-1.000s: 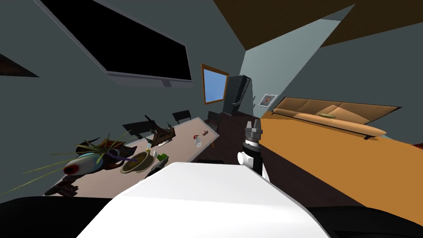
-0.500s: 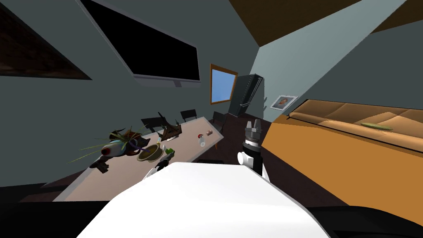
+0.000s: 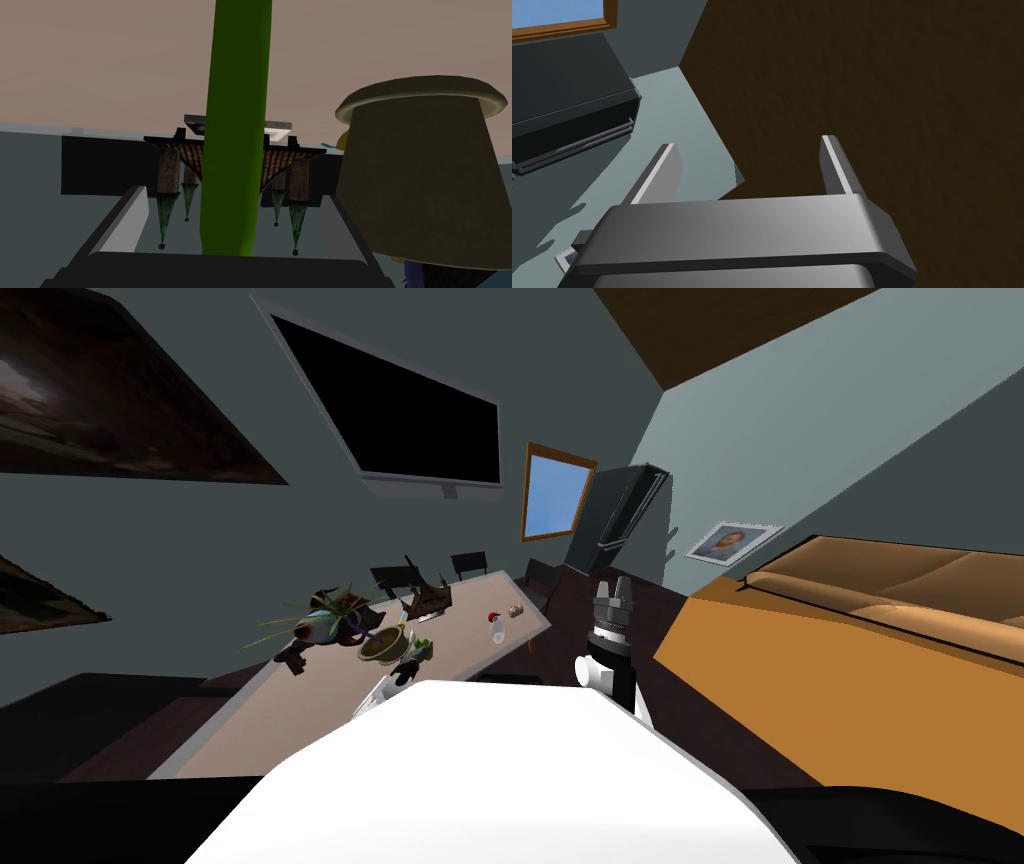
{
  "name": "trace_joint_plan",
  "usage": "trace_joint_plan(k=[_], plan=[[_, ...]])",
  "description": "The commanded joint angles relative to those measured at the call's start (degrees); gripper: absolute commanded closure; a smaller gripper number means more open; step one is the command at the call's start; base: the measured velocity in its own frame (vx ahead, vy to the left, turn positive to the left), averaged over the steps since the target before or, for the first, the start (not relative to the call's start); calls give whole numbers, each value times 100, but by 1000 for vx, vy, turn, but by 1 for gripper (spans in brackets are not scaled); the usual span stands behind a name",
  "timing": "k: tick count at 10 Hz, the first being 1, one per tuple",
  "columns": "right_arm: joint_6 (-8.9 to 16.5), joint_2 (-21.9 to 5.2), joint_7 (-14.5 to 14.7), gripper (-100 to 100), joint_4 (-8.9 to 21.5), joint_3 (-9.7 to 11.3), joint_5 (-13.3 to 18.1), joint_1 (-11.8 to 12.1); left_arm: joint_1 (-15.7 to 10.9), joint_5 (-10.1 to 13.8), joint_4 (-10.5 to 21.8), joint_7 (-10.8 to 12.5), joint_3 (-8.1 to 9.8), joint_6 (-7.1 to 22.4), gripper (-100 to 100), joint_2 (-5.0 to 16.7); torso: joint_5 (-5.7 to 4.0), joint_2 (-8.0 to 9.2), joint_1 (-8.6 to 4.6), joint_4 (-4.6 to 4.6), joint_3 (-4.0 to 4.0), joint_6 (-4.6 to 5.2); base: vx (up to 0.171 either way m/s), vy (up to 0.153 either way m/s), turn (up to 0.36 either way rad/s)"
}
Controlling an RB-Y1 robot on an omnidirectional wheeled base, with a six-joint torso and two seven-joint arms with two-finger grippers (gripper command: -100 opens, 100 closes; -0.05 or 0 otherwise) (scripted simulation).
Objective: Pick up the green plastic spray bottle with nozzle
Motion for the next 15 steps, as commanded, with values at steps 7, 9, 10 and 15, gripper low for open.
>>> trace_joint_plan(k=[7,9,10,15], plan=[[0,0,0,0,0,0,0,0,77,108,172,-130,237,-172,100,-42,-1,10,-1,2,6,-2,-3,-1,-46],[1,1,0,0,0,1,0,-2,299,353,244,-194,443,-286,100,-21,44,3,6,-9,-4,28,-46,-36,-372],[0,0,0,0,0,1,0,-1,448,586,315,-258,648,-399,100,1,55,-3,11,-13,-9,29,-39,-45,-358],[0,0,0,0,0,0,0,0,964,1090,459,-387,1059,-626,100,44,87,-12,43,-28,-20,23,-22,-27,-250]])
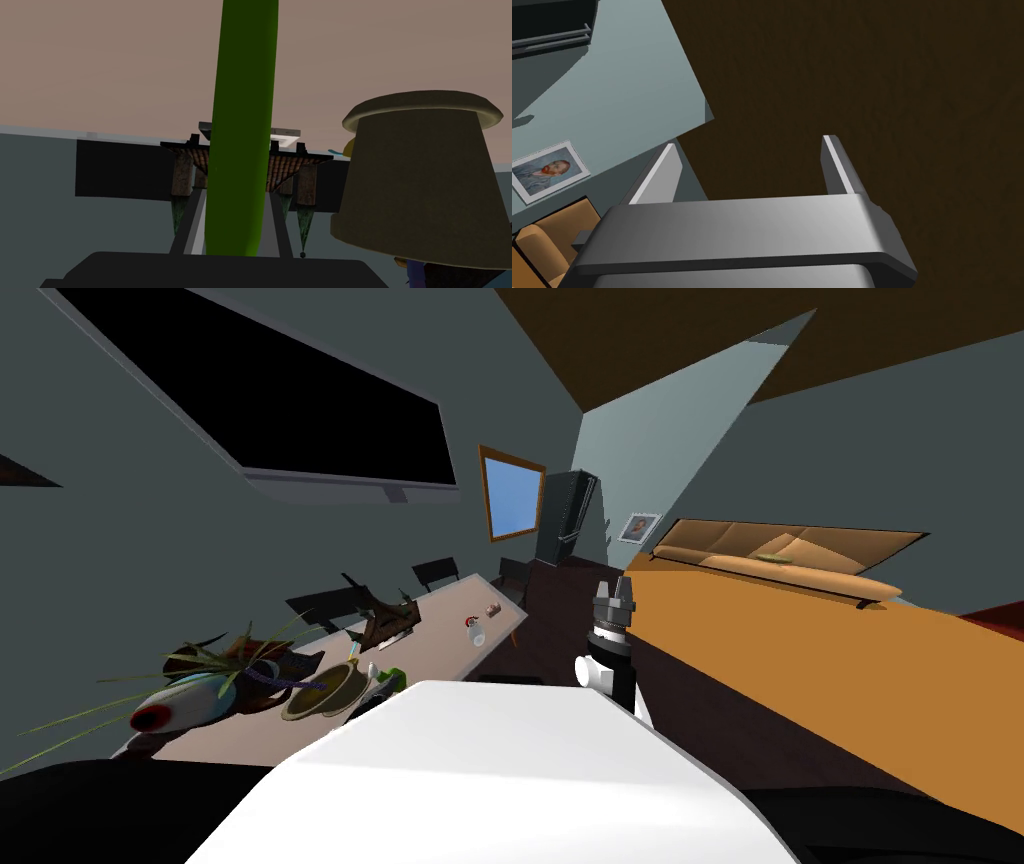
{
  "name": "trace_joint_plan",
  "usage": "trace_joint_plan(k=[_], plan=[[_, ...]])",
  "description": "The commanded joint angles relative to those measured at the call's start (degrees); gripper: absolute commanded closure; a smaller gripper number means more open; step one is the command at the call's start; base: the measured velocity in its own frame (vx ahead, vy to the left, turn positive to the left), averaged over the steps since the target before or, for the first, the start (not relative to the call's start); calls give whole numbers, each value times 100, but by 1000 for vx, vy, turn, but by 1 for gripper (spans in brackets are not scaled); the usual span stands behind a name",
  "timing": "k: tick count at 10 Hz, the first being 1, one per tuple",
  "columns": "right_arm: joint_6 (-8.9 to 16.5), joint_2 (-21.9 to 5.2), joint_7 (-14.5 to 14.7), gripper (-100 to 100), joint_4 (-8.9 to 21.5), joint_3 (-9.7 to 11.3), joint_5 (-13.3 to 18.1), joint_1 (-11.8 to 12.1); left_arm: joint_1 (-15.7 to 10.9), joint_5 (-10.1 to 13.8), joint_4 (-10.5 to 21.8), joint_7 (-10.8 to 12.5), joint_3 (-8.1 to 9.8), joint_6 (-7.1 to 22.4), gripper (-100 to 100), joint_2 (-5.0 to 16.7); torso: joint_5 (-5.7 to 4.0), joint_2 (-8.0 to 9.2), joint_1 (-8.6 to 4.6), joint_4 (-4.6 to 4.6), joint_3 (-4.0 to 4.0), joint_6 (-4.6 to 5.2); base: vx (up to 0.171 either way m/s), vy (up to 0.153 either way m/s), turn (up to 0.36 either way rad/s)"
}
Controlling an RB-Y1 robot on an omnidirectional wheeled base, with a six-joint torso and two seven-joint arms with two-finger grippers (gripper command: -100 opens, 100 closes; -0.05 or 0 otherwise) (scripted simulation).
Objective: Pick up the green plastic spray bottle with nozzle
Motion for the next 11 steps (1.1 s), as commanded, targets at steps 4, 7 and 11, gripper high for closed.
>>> trace_joint_plan(k=[4,7,11], plan=[[0,0,0,0,0,0,0,0,499,599,238,-212,554,-299,100,27,23,5,8,-10,-2,-9,-30,-43,-361],[0,-1,0,0,0,-2,0,2,927,1083,382,-341,964,-525,100,70,17,-2,16,-10,-6,-15,-16,-34,-327],[0,-1,0,0,0,-1,0,1,1164,1335,357,-405,1170,-639,100,92,12,-5,7,-10,-7,-15,-11,-30,-194]])
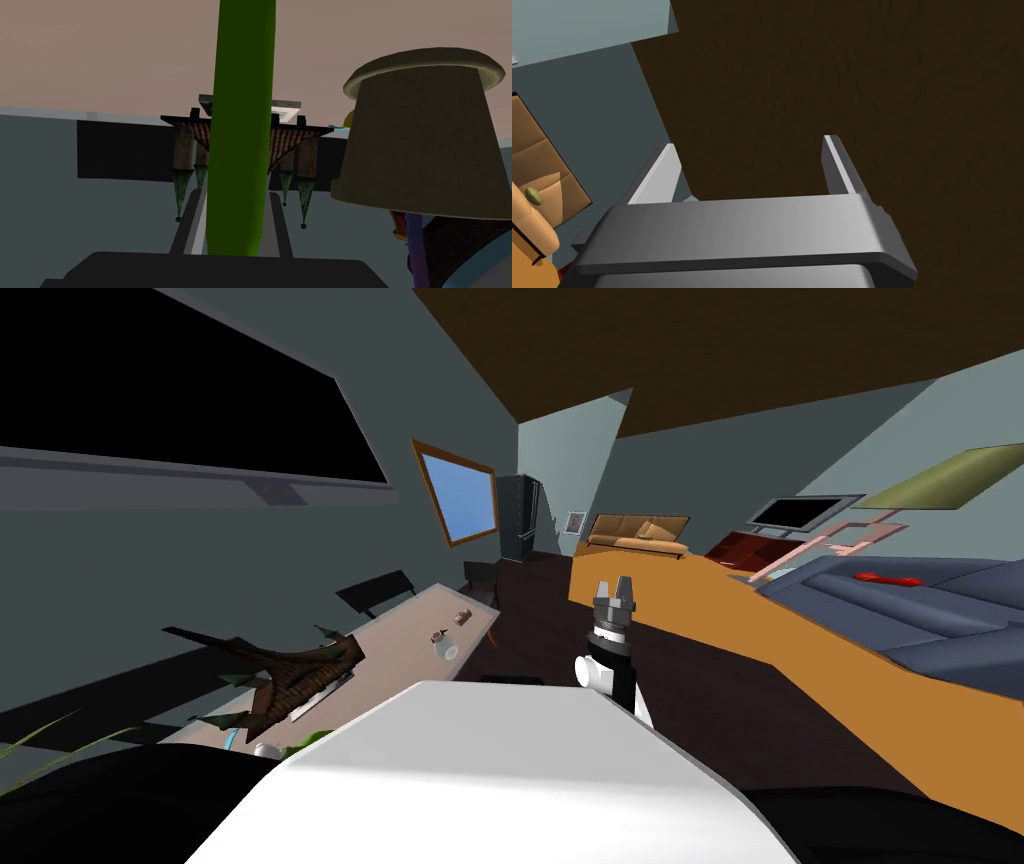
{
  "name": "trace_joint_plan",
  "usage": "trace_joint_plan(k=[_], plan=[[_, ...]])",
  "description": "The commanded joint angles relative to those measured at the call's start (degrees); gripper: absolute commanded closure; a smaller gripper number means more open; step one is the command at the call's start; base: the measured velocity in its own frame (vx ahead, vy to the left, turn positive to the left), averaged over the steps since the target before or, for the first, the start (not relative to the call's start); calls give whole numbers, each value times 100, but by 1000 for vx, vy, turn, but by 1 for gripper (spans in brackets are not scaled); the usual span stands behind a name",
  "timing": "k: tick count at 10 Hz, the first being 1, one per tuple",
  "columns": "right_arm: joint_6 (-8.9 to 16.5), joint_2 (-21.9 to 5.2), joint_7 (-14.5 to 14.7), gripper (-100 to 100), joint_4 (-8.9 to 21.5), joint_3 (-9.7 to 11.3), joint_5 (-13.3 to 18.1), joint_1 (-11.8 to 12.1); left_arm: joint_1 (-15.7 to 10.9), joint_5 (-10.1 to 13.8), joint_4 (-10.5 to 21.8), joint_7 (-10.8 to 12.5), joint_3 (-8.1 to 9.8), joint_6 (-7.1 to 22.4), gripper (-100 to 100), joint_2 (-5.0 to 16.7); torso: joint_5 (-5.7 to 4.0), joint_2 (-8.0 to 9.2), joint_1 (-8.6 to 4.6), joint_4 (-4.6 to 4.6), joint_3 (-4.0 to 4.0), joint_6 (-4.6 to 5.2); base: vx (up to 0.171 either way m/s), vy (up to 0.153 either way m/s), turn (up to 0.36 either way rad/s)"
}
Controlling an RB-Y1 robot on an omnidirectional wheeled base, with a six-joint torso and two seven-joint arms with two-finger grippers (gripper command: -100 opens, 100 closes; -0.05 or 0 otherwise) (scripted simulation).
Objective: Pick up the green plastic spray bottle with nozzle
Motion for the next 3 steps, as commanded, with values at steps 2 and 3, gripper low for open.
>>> trace_joint_plan(k=[2,3], plan=[[0,0,0,0,0,-1,0,1,-35,27,162,-29,43,-110,100,39,4,0,7,-3,-1,-9,-4,-4,-21],[0,0,0,0,0,-1,0,1,-34,29,180,-33,47,-127,0,40,4,-2,10,-2,-2,-6,0,0,0]])
